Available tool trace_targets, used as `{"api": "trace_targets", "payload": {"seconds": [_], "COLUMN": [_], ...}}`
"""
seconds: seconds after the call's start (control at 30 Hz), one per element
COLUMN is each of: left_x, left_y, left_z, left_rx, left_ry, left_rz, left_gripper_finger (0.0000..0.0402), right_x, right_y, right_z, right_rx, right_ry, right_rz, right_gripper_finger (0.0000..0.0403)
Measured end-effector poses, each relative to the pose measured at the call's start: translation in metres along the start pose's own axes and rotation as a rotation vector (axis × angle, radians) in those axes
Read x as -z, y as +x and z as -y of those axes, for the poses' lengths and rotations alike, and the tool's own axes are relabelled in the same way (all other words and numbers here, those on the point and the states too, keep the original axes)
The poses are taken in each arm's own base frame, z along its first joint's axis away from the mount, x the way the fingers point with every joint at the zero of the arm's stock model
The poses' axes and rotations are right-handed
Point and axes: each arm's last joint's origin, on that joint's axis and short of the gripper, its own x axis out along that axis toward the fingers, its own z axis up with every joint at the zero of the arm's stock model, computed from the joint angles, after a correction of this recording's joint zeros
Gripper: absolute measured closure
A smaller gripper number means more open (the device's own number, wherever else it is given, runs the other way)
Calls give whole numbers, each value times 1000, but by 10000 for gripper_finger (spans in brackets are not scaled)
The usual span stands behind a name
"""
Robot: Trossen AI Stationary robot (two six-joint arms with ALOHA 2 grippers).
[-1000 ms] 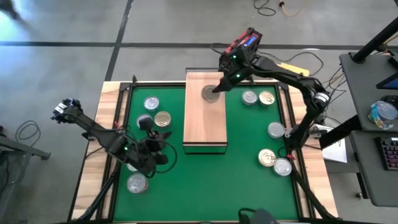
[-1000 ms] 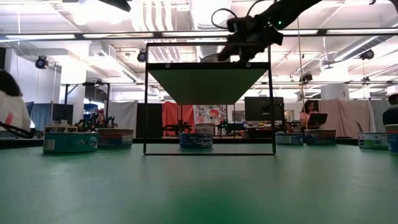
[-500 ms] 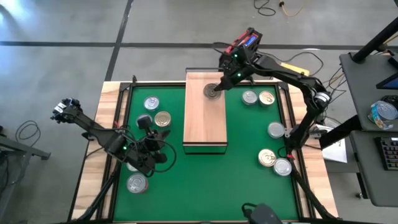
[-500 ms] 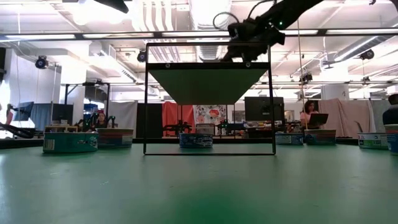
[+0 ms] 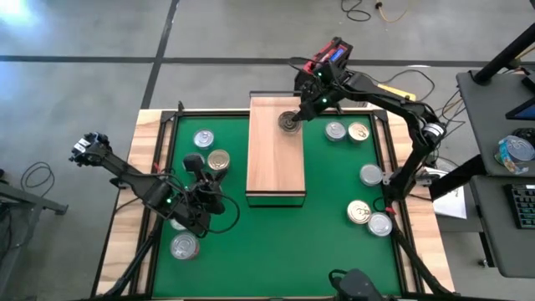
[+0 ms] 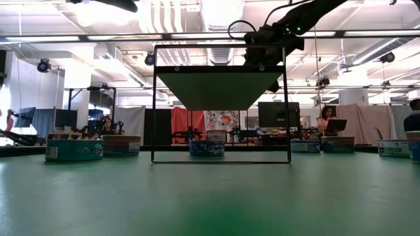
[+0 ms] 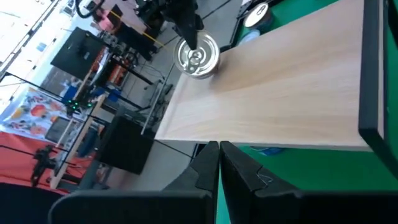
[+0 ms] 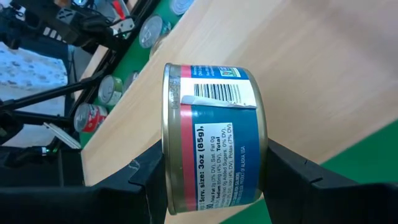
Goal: Stack canned seafood by type on shelf
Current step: Put the bottom center dark blue tuna can on the shelf
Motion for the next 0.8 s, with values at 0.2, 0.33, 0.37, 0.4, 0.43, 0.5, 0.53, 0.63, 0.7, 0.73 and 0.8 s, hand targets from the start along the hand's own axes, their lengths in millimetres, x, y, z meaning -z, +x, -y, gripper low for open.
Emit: {"api": "trace_targets", "payload": {"seconds": [0.2, 0.33, 0.37, 0.4, 0.43, 0.5, 0.53, 0.63, 0.7, 0.73, 0.8], "left_x": [1, 1, 1, 1, 1, 1, 1, 1, 1, 1, 1], "left_y": [8, 14, 15, 15, 15, 15, 15, 15, 15, 15, 15], "left_z": [2, 0, 0, -1, -1, -1, -1, 0, -1, -1, -1], "left_rx": [189, 218, 215, 214, 214, 215, 215, 215, 215, 215, 215], "left_ry": [54, 71, 73, 76, 79, 83, 83, 83, 83, 82, 80], "left_rz": [-64, -84, -86, -87, -87, -86, -86, -86, -86, -86, -86], "left_gripper_finger": [402, 401, 401, 401, 401, 401, 401, 401, 401, 401, 402], "right_x": [2, 1, 1, 1, 0, 0, 0, 0, 0, 0, 1], "right_y": [3, 3, 3, 3, 3, 3, 3, 3, 3, 3, 4], "right_z": [3, 3, 3, 3, 3, 3, 3, 3, 3, 4, 5], "right_rx": [1, 9, 10, 11, 13, 19, 22, 29, 32, 45, 52], "right_ry": [-11, -10, -4, -3, 1, 23, 32, 47, 57, 63, 75], "right_rz": [0, 16, 18, 19, 19, 23, 24, 28, 28, 28, 21], "right_gripper_finger": [216, 216, 216, 216, 216, 216, 216, 216, 195, 177, 144]}}
